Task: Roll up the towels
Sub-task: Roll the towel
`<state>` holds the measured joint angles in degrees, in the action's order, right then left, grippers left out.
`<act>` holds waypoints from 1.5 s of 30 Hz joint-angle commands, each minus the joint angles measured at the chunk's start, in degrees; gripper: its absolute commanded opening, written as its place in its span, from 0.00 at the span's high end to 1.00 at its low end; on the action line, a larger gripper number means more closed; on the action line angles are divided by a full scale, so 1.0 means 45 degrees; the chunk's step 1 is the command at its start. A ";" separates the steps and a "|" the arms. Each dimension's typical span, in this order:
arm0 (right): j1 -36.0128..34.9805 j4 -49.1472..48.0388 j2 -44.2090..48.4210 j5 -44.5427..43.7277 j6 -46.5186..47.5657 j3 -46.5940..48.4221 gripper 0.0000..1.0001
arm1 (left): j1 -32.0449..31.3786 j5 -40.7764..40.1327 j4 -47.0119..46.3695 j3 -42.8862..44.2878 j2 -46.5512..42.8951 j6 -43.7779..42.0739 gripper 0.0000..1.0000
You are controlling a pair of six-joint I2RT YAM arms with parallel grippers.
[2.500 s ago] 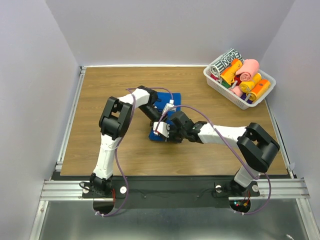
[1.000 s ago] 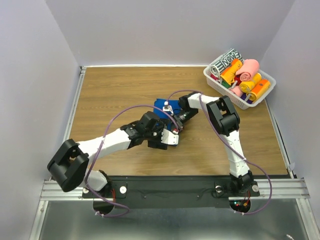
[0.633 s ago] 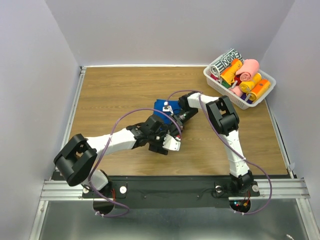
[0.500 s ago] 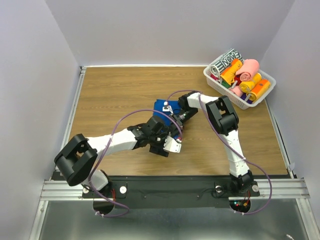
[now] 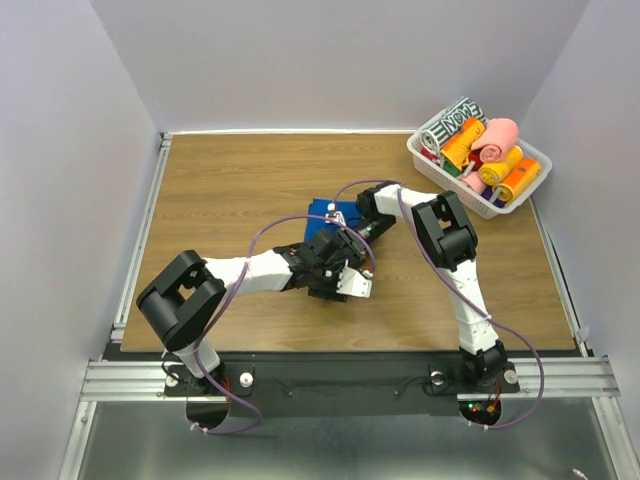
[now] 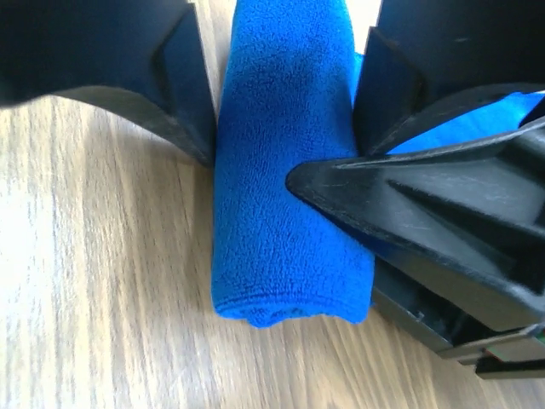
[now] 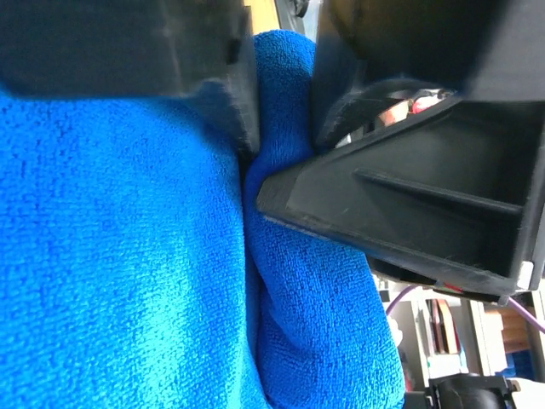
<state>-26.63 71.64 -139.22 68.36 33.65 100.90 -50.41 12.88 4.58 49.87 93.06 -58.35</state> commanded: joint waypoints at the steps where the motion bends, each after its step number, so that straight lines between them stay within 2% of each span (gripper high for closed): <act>1: 0.0137 -0.0449 -0.0001 -0.0991 -0.0094 0.0351 0.60 | -0.0028 -0.0148 0.0739 0.0032 0.0064 0.0387 0.40; 4: 0.0390 -0.1402 0.0369 -0.1205 -0.1163 0.0040 0.48 | -0.0028 0.0085 0.1363 -0.0123 -0.0248 0.0991 0.52; 7: 0.0527 -0.2382 0.0644 -0.1752 -0.2064 -0.0176 0.46 | -0.0008 0.0242 0.1773 -0.0339 -0.0405 0.1539 0.59; 13: 0.0586 -0.2930 0.0878 -0.1871 -0.2652 -0.0235 0.38 | 0.0225 0.0786 0.2047 -0.0380 0.0061 0.2243 0.60; 15: 0.0664 -0.3047 0.1228 -0.1735 -0.2789 -0.0119 0.31 | 0.0595 0.1565 0.2243 0.0010 0.0316 0.2302 0.60; 16: 0.0703 -0.3087 0.1385 -0.1734 -0.2964 -0.0041 0.03 | 0.0771 0.1860 0.2476 0.0186 0.0607 0.2302 0.60; 17: 0.0800 -0.3184 0.1561 -0.1811 -0.3178 0.0037 0.01 | 0.0909 0.2115 0.2633 0.0381 0.0765 0.2360 0.60; 21: 0.1366 -0.3379 0.2420 -0.2124 -0.4097 0.0877 0.00 | 0.1339 0.3093 0.3434 0.1125 0.1371 0.2010 0.59; 25: 0.2729 -0.3458 0.3297 -0.2397 -0.4722 0.1716 0.00 | 0.1748 0.3834 0.4234 0.1787 0.1897 0.1814 0.58; 30: 0.4022 -0.3458 0.4740 -0.2475 -0.4374 0.1348 0.00 | 0.2255 0.4479 0.5601 0.3037 0.2971 0.1677 0.55; 34: 0.4492 -0.3439 0.6695 -0.3078 -0.3378 0.0217 0.00 | 0.2569 0.5124 0.6754 0.4577 0.4123 0.1638 0.52; 41: 0.4454 -0.3439 1.0680 -0.4154 -0.0819 -0.2907 0.00 | 0.2843 0.6276 1.0089 0.7743 0.7403 0.1053 0.52; 44: 0.4182 -0.3497 1.1967 -0.4798 -0.0195 -0.4038 0.00 | 0.2979 0.6472 1.1437 0.9188 0.8845 0.0449 0.52; 45: 0.3658 -0.3594 1.2204 -0.5148 -0.0154 -0.4295 0.00 | 0.3038 0.6511 1.1753 0.9540 0.9200 0.0292 0.52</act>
<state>-7.11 56.16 -88.09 50.61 27.49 85.93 -36.32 44.66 49.04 91.72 123.85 -51.75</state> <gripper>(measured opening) 0.995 0.483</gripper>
